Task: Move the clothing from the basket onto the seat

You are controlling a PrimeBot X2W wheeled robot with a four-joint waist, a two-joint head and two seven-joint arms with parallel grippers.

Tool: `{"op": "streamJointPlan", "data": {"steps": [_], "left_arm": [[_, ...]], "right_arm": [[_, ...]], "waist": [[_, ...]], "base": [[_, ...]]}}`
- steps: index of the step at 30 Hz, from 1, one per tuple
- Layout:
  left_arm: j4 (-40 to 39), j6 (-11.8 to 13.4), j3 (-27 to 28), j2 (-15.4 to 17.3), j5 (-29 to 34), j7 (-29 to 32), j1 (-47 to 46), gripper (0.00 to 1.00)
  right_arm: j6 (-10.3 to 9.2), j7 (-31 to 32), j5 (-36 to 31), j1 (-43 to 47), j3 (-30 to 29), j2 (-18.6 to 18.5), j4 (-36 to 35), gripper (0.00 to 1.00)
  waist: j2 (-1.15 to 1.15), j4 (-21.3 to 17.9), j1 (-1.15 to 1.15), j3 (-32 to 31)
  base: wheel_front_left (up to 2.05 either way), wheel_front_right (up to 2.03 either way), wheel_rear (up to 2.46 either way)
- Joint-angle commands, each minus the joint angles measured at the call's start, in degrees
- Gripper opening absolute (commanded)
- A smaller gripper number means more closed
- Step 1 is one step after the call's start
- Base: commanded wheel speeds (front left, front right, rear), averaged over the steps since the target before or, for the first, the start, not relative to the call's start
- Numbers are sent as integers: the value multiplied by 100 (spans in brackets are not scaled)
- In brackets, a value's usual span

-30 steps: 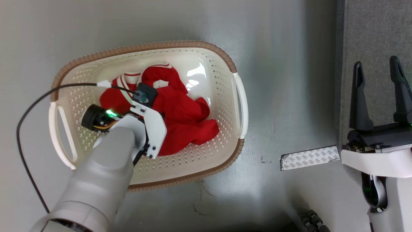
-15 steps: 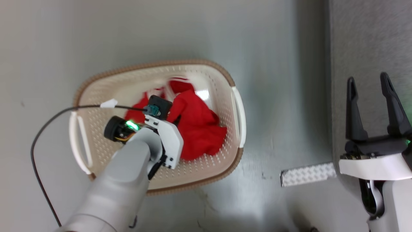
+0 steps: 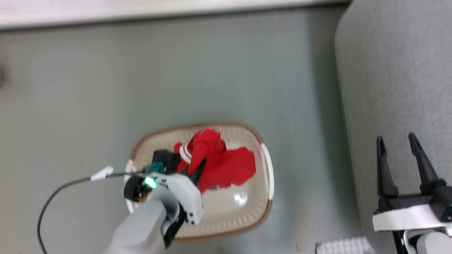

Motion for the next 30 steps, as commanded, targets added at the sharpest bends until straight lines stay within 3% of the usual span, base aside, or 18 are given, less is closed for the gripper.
{"op": "streamJointPlan", "data": {"steps": [1, 9, 17, 30], "left_arm": [[-117, -22, 27, 72, -122, -72, 236, 0], [-819, 263, 255, 217, -362, -262, 1023, 0], [-2001, 856, 572, 592, -367, -333, 1916, 0], [-3731, 1664, 940, 1175, -13, -344, 2971, 0]], "right_arm": [[-19, 6, -69, 162, -55, -25, 47, 100], [-19, 6, -135, 647, -133, -24, 247, 100], [-19, 6, -242, 1232, -99, -24, 411, 100], [-19, 6, -397, 1509, 179, -22, 516, 100]], "waist": [[-1, 248, 1, -858], [-1, 473, 1, -2044], [-1, 681, 1, -2952], [-1, 707, 1, -3457]], "base": [[0, 0, 0], [0, 0, 0], [0, 0, 0], [0, 0, 0]]}}
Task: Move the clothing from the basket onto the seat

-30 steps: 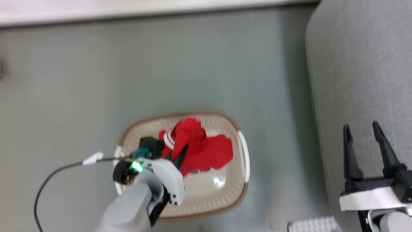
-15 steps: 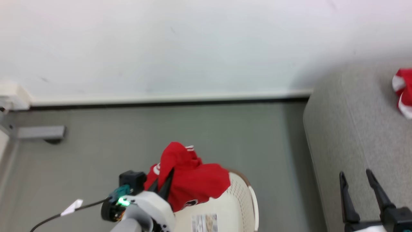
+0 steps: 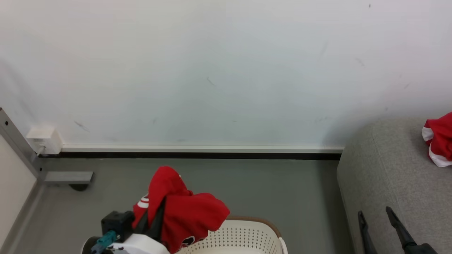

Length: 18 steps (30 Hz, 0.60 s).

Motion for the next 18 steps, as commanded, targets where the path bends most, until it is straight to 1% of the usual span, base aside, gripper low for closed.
{"op": "streamJointPlan", "data": {"steps": [1, 2, 3, 5, 9, 13, 18], "left_arm": [[-150, 116, 78, 117, 142, -12, 177, 0], [-150, 116, 78, 117, 142, -12, 177, 0], [-270, 217, 109, 164, 187, -13, 272, 0], [-362, 309, 146, 208, 257, -13, 384, 0], [-504, 377, 214, 233, 287, -14, 509, 0], [-658, 364, 227, 263, 290, -14, 597, 0], [-908, 322, 144, 299, 328, 59, 525, 0]], "right_arm": [[-19, 6, -52, 90, 60, -23, 49, 100], [-19, 6, -52, 90, 60, -23, 49, 100], [-19, 6, -16, 130, 136, -21, 79, 100], [-19, 6, 19, 167, 207, -21, 108, 100], [-19, 6, 80, 193, 321, -21, 128, 100], [-19, 6, 136, 197, 563, -19, 145, 100], [-19, 6, 111, 17, 1184, -23, 139, 100]], "waist": [[0, -10, 1, -82], [0, -10, 1, -82], [0, -15, 1, -138], [0, -16, 1, -194], [0, -24, 1, -236], [0, -22, 1, -268], [0, -40, 1, -278]], "base": [[0, 0, 0], [0, 0, 0], [0, 0, 0], [0, 0, 0], [0, 0, 0], [0, 0, 0], [0, 0, 0]]}}
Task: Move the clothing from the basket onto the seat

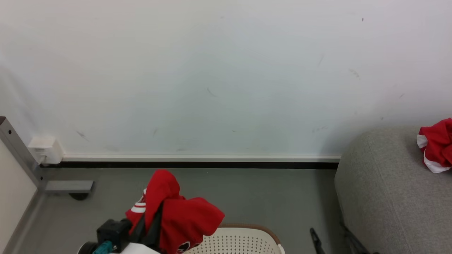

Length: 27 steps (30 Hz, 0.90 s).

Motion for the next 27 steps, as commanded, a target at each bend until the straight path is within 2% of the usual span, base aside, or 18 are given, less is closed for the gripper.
{"op": "streamJointPlan", "data": {"steps": [1, 8, 15, 20, 27], "left_arm": [[-97, -19, -22, 50, 79, 39, -55, 0], [-556, -151, -297, 36, 183, 330, -276, 0], [-884, -366, -736, -111, 316, 641, -566, 0], [-1067, -505, -1052, -280, 408, 807, -722, 0], [-1186, -617, -1365, -412, 420, 1039, -804, 0]], "right_arm": [[-19, 6, -31, -136, 166, -23, -5, 100], [-19, 6, -108, -636, 1277, -23, 37, 100], [-19, 6, 215, -1305, 2473, -278, 149, 100], [-19, 10, 398, -1641, 2872, -416, 201, 100], [-19, 75, 526, -1872, 3071, -548, 149, 100]], "waist": [[0, -8, 0, 1], [0, -35, 0, 20], [0, -74, 0, 16], [0, -93, 0, 25], [0, -122, 0, 26]], "base": [[0, 0, 0], [0, 0, 0], [0, 0, 0], [0, 0, 0], [0, 0, 0]]}}
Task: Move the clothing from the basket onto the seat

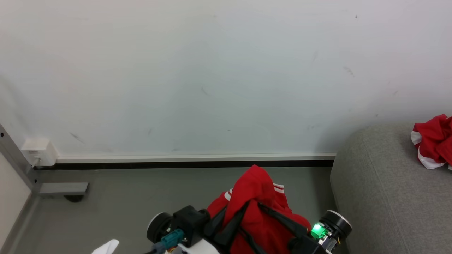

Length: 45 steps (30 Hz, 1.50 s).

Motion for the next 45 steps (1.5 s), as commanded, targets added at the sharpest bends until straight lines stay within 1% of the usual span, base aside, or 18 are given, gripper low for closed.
{"op": "streamJointPlan", "data": {"steps": [1, 5, 8, 9, 10, 11, 15, 19, 20, 21, 22, 23, 27, 33, 34, 35, 37, 45], "left_arm": [[-43, -44, -26, -17, -10, 37, -56, 0], [-124, -131, -69, -35, -135, 106, -39, 0], [-184, -174, -87, -70, -262, 161, -37, 0], [-196, -192, -89, -76, -293, 177, -34, 0], [-206, -195, -97, -85, -315, 196, -30, 0], [-216, -212, -105, -94, -345, 221, -21, 0], [-253, -252, -116, -97, -462, 285, 8, 0], [-215, -211, -124, -51, -426, 298, 1, 0], [-197, -207, -122, -42, -407, 284, 1, 12], [-175, -192, -122, -34, -387, 262, 3, 32], [-150, -177, -118, -30, -385, 244, 13, 58], [-122, -152, -112, -23, -362, 227, 21, 100], [20, -96, -112, -13, -285, 114, 50, 100], [253, -127, -186, -40, -195, -72, 54, 100], [253, -127, -186, -40, -195, -72, 54, 100], [326, -140, -210, -67, -177, -146, 29, 100], [365, -146, -217, -83, -162, -186, 17, 100], [622, -179, -271, -161, -147, -353, -103, 100]], "right_arm": [[-19, 30, 86, -90, 26, -64, -54, 100], [-19, 125, 93, -110, 95, -156, -67, 100], [-19, 168, 160, -85, 58, -159, -19, 100], [-19, 201, 178, -74, 43, -150, 0, 64], [-19, 209, 209, -59, 22, -132, 24, 22], [-19, 219, 209, -57, 6, -116, 41, 0], [-19, 209, 271, -67, -26, -86, 81, 0], [-19, 178, 387, -61, -85, -120, 51, 0], [-19, 169, 404, -45, -131, -127, 39, 0], [-19, 154, 411, -25, -195, -130, 29, 0], [-19, 149, 406, -5, -253, -133, 18, 0], [-19, 138, 400, 23, -305, -140, 9, 0], [-19, 97, 343, 103, -570, -168, -52, 0], [-19, 89, 214, 249, -1038, -228, -226, 0], [-19, 89, 214, 249, -1038, -228, -226, 0], [-19, 105, 164, 305, -1185, -248, -313, 0], [-19, 126, 133, 328, -1256, -255, -358, 0], [-19, 274, -23, 518, -1760, -357, -764, 0]], "waist": [[0, -23, 0, 2], [0, -61, 0, -3], [0, -84, 0, 0], [0, -93, 0, -2], [0, -102, 0, -2], [0, -111, 0, -1], [0, -157, 0, 9], [0, -223, 0, 19], [0, -243, 0, 23], [0, -264, 0, 29], [0, -289, 0, 35], [0, -317, 0, 39], [0, -465, 0, 86], [0, -811, 0, 180], [0, -811, 0, 180], [0, -957, 0, 218], [0, -1035, 0, 239], [0, -1724, 0, 436]], "base": [[0, 0, 0], [0, 0, 0], [0, 0, 0], [0, 0, 0], [0, 0, 0], [0, 0, 0], [0, 0, 0], [0, 0, 0], [0, 0, 0], [0, 0, 0], [0, 0, 0], [0, 0, 0], [0, 0, 0], [0, 0, 0], [0, 0, 0], [0, 0, 0], [0, 0, 0], [0, 0, 0]]}}
